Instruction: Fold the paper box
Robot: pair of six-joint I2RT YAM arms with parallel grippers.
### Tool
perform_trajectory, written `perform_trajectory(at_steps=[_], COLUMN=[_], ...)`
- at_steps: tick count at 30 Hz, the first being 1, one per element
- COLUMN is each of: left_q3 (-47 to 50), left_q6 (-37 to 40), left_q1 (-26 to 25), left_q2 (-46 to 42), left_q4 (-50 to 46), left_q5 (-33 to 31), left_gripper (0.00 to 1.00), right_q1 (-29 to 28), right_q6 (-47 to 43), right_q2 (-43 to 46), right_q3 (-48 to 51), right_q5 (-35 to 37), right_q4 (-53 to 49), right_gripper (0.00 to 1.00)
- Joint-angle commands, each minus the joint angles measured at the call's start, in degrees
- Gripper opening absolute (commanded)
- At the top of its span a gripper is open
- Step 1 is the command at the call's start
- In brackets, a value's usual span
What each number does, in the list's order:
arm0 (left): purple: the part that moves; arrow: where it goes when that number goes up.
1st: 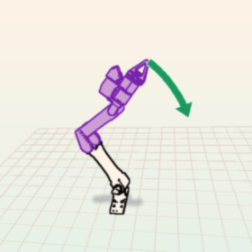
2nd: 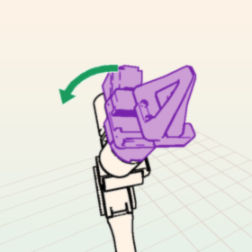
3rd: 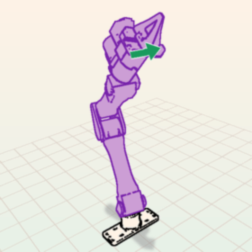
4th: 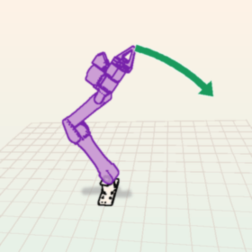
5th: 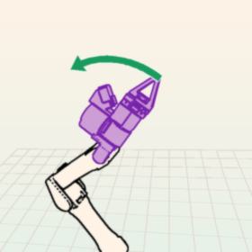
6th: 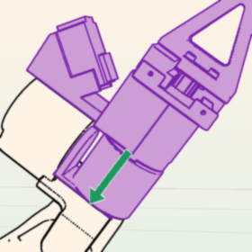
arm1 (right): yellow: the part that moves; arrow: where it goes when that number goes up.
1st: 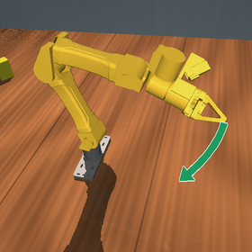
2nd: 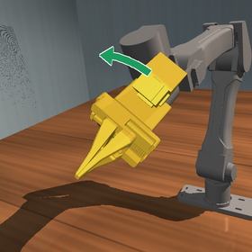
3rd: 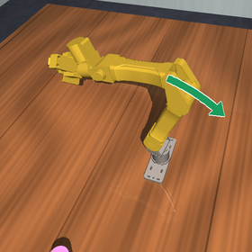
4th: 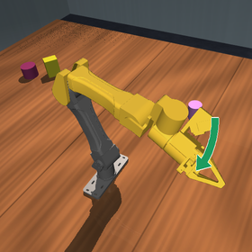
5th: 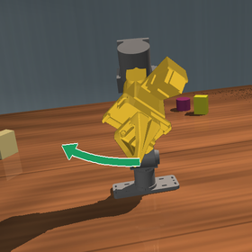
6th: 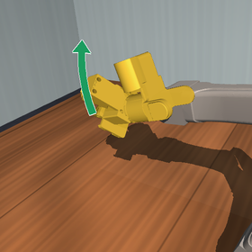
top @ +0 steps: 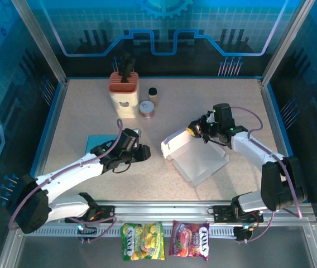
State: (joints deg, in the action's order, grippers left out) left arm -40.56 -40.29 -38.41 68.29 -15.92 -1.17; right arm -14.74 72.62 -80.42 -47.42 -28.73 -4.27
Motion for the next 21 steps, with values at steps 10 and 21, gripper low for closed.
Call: perform_trajectory(at_steps=[10,21], left_q3=[2.5,3.7], left_q6=[11.12,24.8], left_q1=[-3.01,-3.1], left_q2=[8.41,13.0], left_q4=[14.93,24.11], left_q5=[1.57,5.49], left_gripper=[0.36,0.38], right_q1=[2.82,3.92], right_q6=[-2.63,-3.36], right_q2=[2.92,3.61], right_q3=[9.98,11.3], right_q5=[-6.35,-7.86], right_q4=[13.42,12.1], right_gripper=[0.0,0.0])
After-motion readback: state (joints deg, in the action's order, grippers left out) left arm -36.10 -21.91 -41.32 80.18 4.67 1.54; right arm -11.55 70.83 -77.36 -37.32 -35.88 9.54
